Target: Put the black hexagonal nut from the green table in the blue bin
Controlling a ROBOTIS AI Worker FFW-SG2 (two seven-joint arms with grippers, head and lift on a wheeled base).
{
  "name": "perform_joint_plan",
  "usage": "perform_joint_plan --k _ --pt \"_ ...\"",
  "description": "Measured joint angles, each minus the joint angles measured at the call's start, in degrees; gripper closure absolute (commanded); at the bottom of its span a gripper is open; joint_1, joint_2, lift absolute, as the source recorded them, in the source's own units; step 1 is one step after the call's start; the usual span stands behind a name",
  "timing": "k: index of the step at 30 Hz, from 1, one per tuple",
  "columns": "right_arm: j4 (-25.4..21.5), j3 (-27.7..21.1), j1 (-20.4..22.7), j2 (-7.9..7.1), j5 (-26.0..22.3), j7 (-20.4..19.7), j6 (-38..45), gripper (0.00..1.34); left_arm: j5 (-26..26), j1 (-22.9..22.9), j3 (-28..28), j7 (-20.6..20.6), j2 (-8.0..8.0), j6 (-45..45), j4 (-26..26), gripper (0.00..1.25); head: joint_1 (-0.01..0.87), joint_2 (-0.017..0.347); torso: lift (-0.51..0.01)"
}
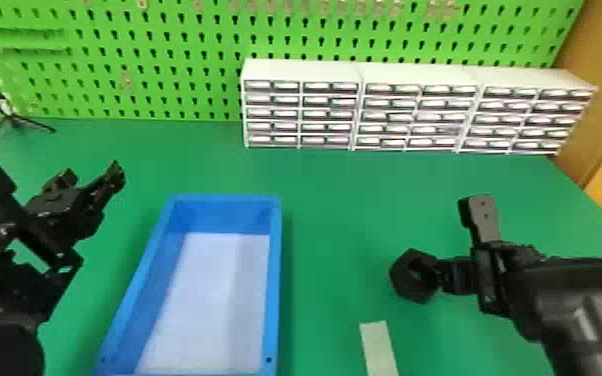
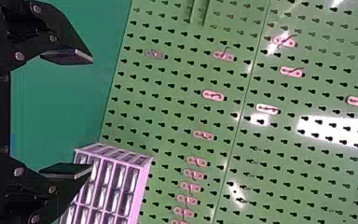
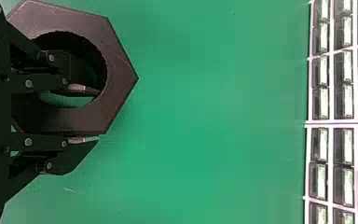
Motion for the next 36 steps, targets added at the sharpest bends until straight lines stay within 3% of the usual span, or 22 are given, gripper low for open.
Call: perform_joint_plan --k 15,24,30,36 --pt "-4.8 -6.7 0.8 1.17 0.6 0.0 -8.9 0.96 0.0 0.0 -0.2 0.0 0.00 0.0 0.0 0.43 0.692 0.008 -0.097" --pt "-5.6 -12.4 1.4 2.86 -0.1 -0.1 -20.6 0.96 0.1 -0.1 -0.3 0.0 0.00 0.0 0.0 0.43 0.692 0.008 -0.097" --pt "-4.8 -15.3 1.5 4.70 -4.4 -0.8 -31.0 0.96 0.1 -0.1 -0.3 0.0 0.00 0.1 0.0 0.43 0.692 0.008 -0.097" --pt "-3.5 -15.3 1.4 6.15 -10.7 -3.0 -41.4 0.96 0.0 0.0 -0.4 0.0 0.00 0.1 0.2 0.43 0.692 0.008 -0.097"
